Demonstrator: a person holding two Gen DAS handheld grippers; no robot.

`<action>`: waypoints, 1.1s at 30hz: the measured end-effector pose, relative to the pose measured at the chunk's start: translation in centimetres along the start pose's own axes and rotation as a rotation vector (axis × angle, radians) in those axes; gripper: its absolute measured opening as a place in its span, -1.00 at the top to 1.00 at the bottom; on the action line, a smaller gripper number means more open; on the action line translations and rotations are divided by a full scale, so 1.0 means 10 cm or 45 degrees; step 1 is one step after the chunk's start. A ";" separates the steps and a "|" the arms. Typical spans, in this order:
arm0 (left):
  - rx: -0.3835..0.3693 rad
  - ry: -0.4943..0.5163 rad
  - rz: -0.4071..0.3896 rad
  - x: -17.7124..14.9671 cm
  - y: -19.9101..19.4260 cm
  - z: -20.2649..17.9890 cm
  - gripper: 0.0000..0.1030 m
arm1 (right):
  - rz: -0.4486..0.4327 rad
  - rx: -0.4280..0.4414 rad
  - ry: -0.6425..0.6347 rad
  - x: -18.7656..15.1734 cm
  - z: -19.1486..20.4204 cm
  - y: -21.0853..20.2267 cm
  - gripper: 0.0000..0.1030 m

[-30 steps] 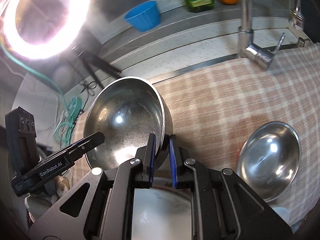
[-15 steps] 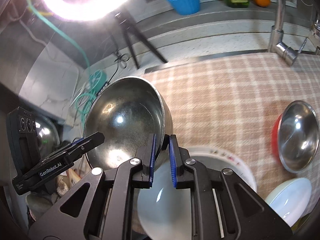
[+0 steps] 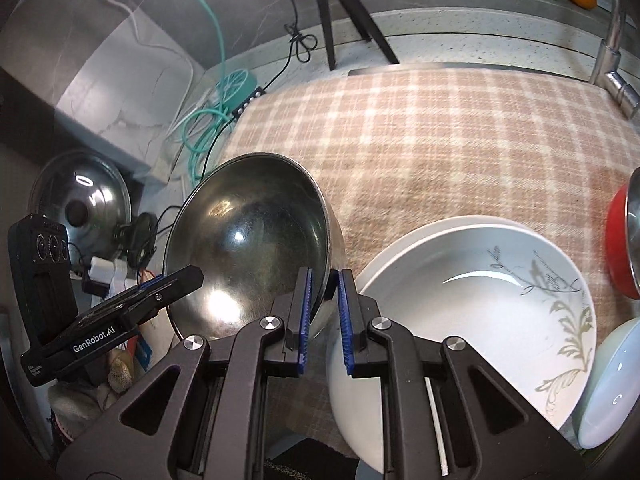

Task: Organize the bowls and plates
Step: 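Lift the plain steel bowl and carry it beside the plate stack, then lower the steel bowl onto the cloth and open both grippers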

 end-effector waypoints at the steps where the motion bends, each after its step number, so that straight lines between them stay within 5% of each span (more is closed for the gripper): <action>1: 0.000 -0.012 0.001 -0.02 -0.01 0.03 0.41 | 0.006 0.000 -0.008 -0.01 0.02 0.02 0.74; 22: 0.055 -0.095 0.012 -0.21 -0.07 0.35 0.41 | 0.110 0.055 -0.117 -0.22 0.20 0.26 0.70; 33: 0.095 -0.068 -0.061 -0.12 -0.23 0.30 0.06 | 0.041 0.068 -0.167 -0.19 0.25 0.10 -0.27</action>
Point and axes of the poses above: each gripper's, at about its wrist camera, not at the fingertips, and y roughly the way its jaws point, z to its left, x to its top, the point moved 4 cm from there along y, roughly the way its jaws point, and after that the axes turned 8 degrees about -y, right-handed, at the moved point
